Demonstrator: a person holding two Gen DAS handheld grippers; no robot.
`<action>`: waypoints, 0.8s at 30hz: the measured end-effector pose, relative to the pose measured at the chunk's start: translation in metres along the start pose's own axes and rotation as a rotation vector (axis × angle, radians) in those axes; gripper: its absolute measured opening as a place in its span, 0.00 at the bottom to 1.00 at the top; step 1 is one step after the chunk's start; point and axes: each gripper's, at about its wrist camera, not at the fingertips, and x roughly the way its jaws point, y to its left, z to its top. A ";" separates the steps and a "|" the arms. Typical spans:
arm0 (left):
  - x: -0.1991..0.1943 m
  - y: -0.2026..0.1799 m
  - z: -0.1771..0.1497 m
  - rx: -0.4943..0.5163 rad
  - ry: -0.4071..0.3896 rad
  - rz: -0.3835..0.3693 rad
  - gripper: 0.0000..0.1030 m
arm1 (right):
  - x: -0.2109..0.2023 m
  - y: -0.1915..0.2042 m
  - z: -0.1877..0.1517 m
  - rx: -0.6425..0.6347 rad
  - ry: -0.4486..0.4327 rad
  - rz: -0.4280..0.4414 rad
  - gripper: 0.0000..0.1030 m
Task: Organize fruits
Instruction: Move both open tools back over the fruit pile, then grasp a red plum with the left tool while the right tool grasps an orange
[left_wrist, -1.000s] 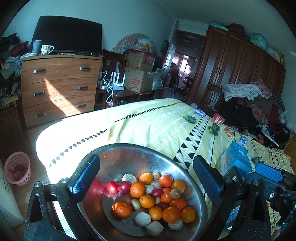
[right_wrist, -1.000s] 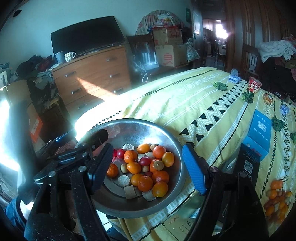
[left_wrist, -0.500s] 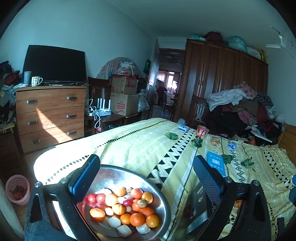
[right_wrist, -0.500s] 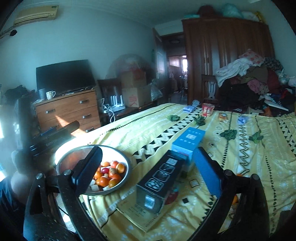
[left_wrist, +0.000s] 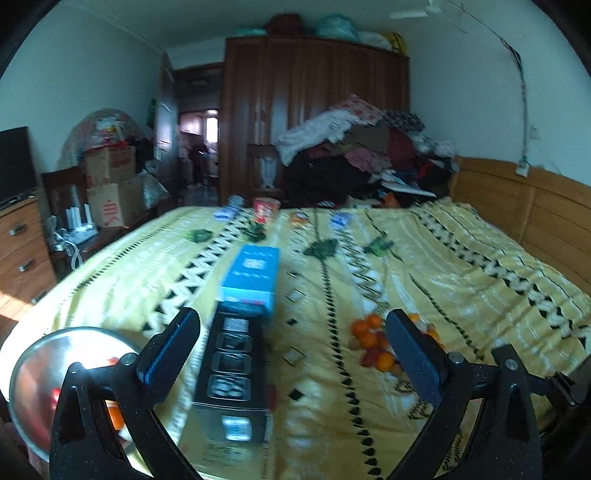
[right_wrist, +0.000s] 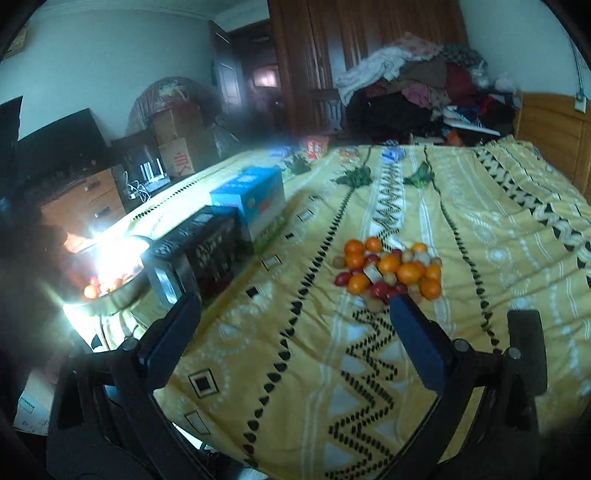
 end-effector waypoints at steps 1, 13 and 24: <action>0.017 -0.012 -0.005 0.000 0.040 -0.031 0.98 | 0.001 -0.009 -0.006 0.012 0.012 -0.010 0.98; 0.200 -0.141 -0.095 0.127 0.415 -0.284 0.63 | 0.026 -0.121 -0.038 0.208 0.150 -0.070 0.83; 0.255 -0.161 -0.109 0.095 0.471 -0.290 0.44 | 0.046 -0.168 -0.040 0.290 0.168 -0.083 0.80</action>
